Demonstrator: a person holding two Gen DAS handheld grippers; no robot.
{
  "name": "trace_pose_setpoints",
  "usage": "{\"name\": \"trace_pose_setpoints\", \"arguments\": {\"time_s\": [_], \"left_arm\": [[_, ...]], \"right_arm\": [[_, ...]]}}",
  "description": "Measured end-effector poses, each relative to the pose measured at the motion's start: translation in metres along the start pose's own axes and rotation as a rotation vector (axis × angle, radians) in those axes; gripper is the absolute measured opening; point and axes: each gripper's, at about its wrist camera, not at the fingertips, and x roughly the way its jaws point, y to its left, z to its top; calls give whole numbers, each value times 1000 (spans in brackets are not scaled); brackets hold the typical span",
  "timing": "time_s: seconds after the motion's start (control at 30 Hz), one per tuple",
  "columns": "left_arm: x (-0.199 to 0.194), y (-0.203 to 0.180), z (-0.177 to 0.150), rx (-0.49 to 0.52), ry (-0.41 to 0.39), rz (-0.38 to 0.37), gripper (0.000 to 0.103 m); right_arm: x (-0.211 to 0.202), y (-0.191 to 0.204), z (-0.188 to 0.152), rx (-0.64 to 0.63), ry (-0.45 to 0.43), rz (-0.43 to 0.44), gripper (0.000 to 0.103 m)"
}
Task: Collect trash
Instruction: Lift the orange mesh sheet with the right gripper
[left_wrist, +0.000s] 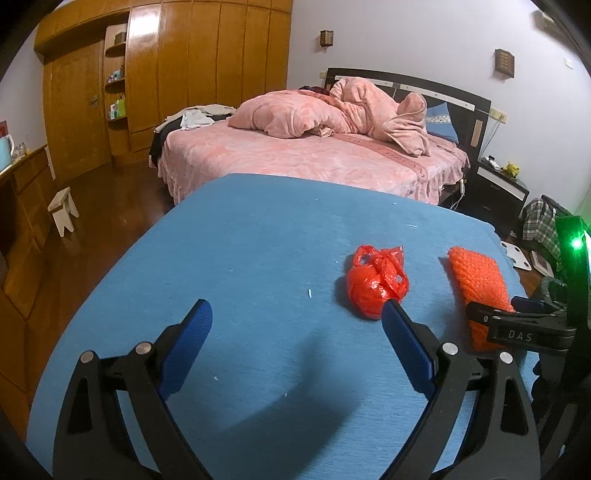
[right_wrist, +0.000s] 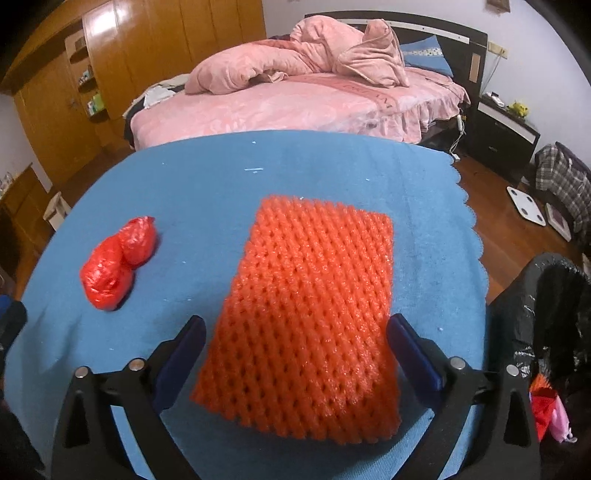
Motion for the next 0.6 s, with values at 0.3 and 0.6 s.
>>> {"name": "trace_pose_setpoints", "arguments": {"time_s": [0.3,0.6], "left_arm": [[1,-5,2,9,1,-12,90],[11,-25,8,39,5,-48,90]], "right_arm": [[-8,-2,-2,-46,-40,67,54],[-18,-11,-3,-41,-44,155,30]]}}
